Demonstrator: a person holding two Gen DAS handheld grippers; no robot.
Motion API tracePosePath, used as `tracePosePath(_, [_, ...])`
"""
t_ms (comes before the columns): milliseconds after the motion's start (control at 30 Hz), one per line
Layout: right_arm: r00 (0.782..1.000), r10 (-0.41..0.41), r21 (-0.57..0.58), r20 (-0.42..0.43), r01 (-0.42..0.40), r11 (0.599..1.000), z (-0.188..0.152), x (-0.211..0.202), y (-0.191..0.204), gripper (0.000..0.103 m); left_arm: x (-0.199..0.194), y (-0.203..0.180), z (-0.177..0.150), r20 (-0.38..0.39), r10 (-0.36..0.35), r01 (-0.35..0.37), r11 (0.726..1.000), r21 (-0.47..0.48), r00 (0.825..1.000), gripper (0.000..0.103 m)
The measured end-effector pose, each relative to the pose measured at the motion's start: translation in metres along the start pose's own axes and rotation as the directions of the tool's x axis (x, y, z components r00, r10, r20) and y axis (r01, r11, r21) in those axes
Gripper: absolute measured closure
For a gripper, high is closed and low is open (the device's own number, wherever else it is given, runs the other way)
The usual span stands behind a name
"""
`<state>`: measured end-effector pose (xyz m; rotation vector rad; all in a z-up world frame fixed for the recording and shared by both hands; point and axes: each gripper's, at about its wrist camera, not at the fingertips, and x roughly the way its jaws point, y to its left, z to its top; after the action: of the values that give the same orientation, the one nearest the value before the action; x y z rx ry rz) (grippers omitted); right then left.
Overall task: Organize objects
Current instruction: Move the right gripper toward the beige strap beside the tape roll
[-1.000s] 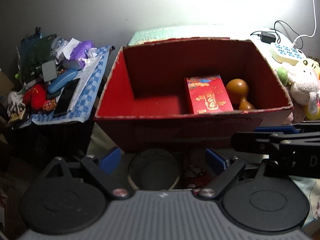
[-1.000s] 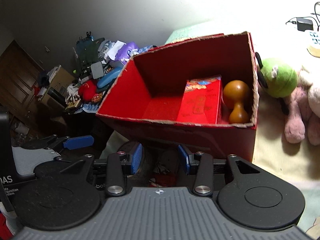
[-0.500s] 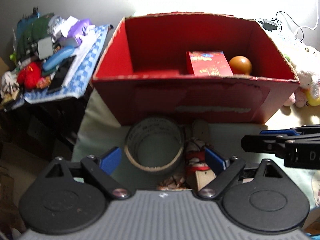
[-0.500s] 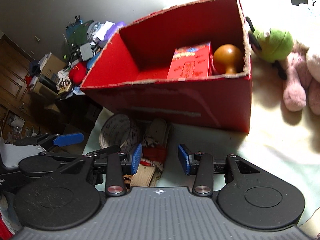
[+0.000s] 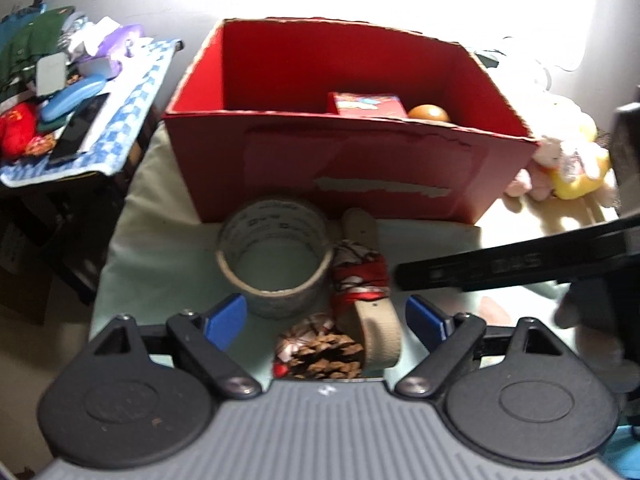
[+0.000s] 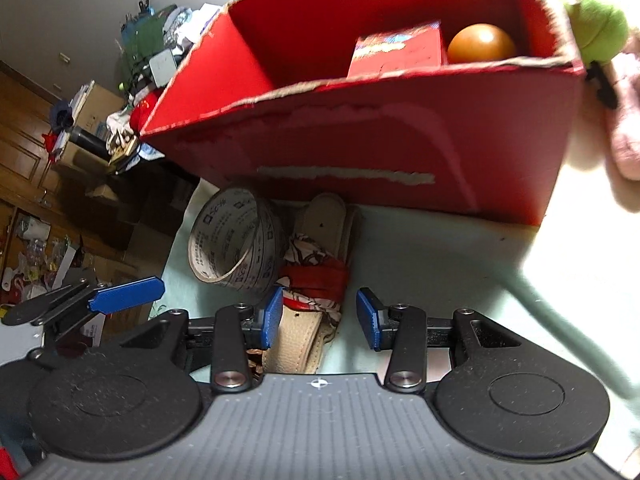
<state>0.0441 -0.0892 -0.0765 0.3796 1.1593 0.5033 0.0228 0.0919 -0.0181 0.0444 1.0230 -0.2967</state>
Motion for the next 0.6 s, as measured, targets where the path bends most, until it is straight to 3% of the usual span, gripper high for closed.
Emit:
tracePosePath(133, [1.000, -0.012, 0.002, -0.017, 0.012, 1.000, 0.001, 0.010, 0.002, 0.052, 0.005, -0.004, 0.000, -0.002, -0.041, 0.042, 0.999, 0.020, 0.999, 0.016])
tracePosePath(600, [0.999, -0.041, 0.008, -0.034, 0.041, 0.999, 0.009, 0.036, 0.004, 0.048, 0.026, 0.000, 0.007, -0.046, -0.147, 0.150, 0.987, 0.056, 0.988, 0.015])
